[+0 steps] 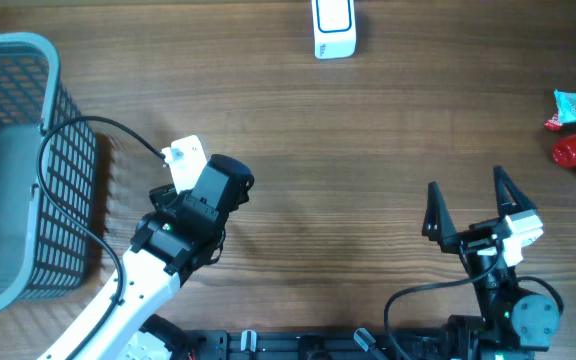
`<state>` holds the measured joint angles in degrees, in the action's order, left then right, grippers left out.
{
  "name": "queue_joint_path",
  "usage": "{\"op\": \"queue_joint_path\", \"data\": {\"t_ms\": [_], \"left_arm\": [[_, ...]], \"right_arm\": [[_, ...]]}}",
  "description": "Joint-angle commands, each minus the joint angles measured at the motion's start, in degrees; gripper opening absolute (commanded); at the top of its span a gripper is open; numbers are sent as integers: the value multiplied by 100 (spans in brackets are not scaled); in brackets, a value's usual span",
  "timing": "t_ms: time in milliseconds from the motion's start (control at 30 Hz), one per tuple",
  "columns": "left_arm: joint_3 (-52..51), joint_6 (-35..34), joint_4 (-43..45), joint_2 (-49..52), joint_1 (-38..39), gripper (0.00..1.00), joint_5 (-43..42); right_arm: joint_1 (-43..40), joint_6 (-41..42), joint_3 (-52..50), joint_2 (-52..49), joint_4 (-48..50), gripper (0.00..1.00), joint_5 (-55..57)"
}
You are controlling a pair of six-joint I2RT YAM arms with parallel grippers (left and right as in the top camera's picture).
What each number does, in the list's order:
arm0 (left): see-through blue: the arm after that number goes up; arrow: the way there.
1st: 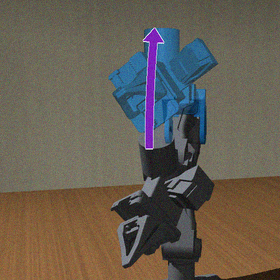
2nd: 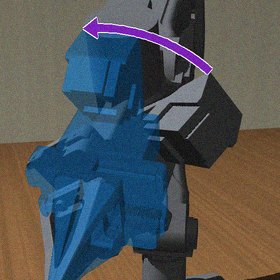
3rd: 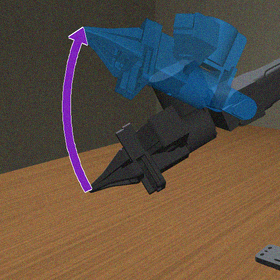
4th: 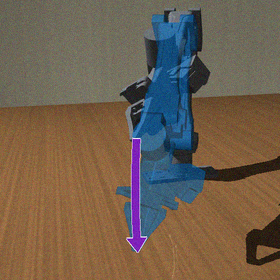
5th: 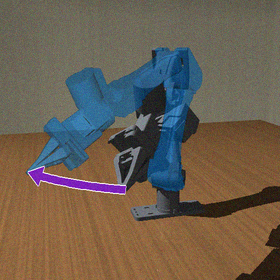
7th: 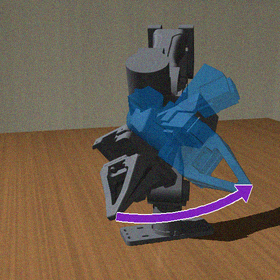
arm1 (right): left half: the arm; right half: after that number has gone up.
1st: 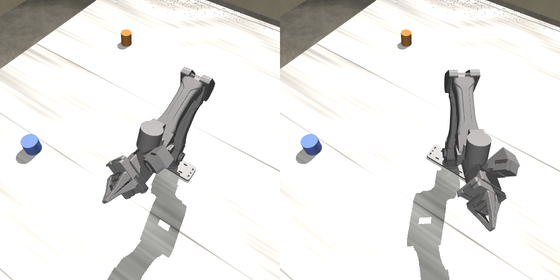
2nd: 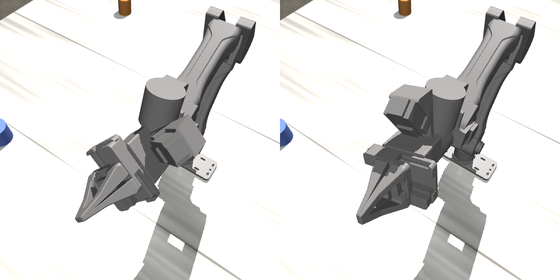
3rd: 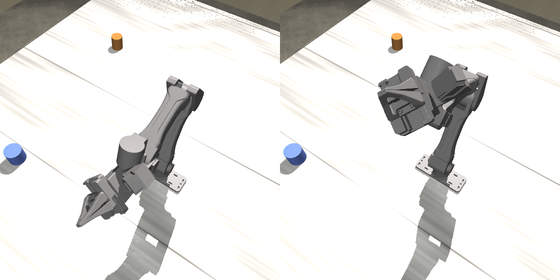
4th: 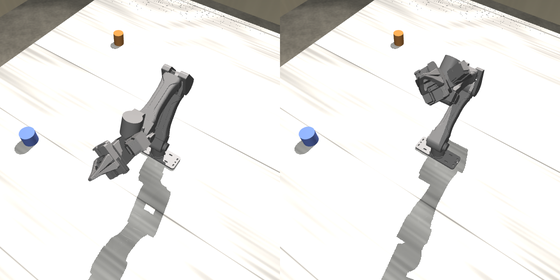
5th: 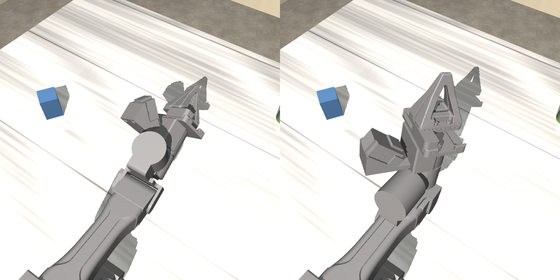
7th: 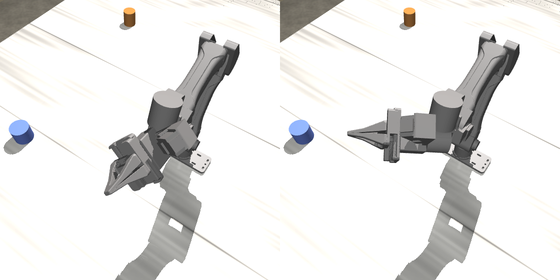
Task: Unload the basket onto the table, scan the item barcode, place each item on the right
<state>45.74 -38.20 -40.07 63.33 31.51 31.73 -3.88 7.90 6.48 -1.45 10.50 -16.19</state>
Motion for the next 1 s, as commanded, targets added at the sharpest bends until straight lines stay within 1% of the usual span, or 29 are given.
{"op": "queue_joint_path", "data": {"t_ms": [0, 33, 100, 367, 967], "left_arm": [[0, 48, 13, 0, 15, 100, 114], [0, 48, 13, 0, 15, 100, 114], [2, 48, 13, 0, 15, 100, 114], [2, 48, 13, 0, 15, 100, 114], [0, 48, 13, 0, 15, 100, 114]], "right_arm": [[17, 535, -345, 127, 138, 100, 789], [17, 400, -437, 127, 140, 100, 785], [17, 409, -570, 127, 146, 100, 787], [17, 234, -619, 122, -1025, 100, 1027], [17, 267, -619, 92, -1019, 100, 1023]]}}
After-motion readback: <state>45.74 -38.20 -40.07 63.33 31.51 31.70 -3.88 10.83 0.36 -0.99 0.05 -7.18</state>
